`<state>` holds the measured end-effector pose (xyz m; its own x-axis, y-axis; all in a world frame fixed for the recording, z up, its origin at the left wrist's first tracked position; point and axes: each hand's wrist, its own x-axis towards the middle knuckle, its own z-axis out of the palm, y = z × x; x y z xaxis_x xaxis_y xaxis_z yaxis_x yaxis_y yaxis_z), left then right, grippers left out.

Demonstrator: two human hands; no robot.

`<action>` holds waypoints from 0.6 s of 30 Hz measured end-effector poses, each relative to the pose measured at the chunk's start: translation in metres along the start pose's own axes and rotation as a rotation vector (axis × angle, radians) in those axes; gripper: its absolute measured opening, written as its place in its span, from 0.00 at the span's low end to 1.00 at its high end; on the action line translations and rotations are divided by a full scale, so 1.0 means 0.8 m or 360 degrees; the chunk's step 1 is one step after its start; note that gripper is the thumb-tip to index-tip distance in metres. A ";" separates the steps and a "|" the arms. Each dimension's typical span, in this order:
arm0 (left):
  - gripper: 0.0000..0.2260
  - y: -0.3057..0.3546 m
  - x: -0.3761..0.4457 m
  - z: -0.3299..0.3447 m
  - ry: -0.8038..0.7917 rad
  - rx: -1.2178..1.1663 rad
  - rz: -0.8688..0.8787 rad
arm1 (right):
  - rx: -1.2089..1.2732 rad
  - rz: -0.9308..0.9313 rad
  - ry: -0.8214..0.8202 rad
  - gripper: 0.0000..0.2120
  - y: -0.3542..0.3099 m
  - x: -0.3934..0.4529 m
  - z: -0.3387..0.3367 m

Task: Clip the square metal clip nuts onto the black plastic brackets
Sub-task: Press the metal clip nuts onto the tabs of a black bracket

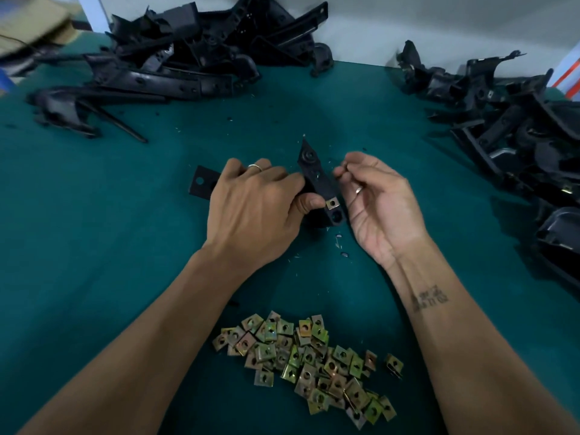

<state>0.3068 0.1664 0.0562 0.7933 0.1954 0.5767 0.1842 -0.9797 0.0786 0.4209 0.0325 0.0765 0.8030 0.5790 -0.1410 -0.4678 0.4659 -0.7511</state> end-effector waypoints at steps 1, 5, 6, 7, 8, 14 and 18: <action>0.24 0.000 0.000 0.000 0.0000 -0.0002 0.0003 | 0.0026 -0.0010 -0.0008 0.09 0.001 -0.001 -0.001; 0.24 0.000 0.000 0.000 0.0022 -0.0002 0.0029 | -0.0073 -0.0001 -0.0106 0.12 0.004 -0.009 -0.002; 0.24 0.000 -0.001 -0.001 0.0033 -0.0006 0.0037 | -0.0135 0.0014 -0.0118 0.14 0.004 -0.010 -0.001; 0.24 0.001 -0.001 -0.001 0.0044 -0.0008 0.0044 | -0.0180 0.0027 -0.0120 0.15 0.004 -0.011 0.000; 0.24 0.001 -0.001 -0.001 0.0053 -0.0009 0.0047 | -0.0202 0.0038 -0.0119 0.14 0.004 -0.011 0.002; 0.20 0.001 0.000 0.000 0.0049 -0.0052 0.0029 | -0.0232 -0.0005 -0.0050 0.09 0.006 -0.014 0.007; 0.18 -0.001 0.000 -0.001 0.0052 -0.0051 -0.0007 | -0.0315 -0.0061 -0.0018 0.04 0.010 -0.017 0.011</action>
<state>0.3063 0.1669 0.0567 0.7731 0.1988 0.6023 0.1686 -0.9799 0.1069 0.4030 0.0340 0.0777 0.8142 0.5712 -0.1037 -0.3546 0.3479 -0.8679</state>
